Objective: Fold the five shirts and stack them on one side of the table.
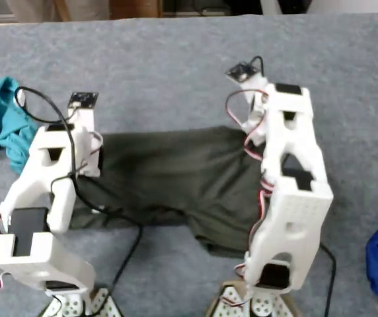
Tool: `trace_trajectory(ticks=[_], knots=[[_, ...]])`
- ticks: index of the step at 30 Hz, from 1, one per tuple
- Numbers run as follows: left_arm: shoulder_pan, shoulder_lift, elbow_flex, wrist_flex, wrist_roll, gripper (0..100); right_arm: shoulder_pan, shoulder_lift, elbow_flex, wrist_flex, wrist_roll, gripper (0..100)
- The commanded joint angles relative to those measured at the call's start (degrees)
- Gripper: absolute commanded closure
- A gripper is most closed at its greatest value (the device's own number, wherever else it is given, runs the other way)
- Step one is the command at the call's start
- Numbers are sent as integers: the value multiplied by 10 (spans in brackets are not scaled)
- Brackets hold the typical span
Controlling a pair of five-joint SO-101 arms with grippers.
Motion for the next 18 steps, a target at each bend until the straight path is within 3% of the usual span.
trace_trajectory(ticks=[1, 12, 18], knots=[[-18, 0, -33, 38, -5, 980, 16, -4, -48, 18, 5, 992], [-56, 0, -46, 64, -5, 980, 15, -4, -175, 98, 5, 992], [-40, -1, -132, 156, -1, 980, 10, -4, -312, 211, 5, 992]])
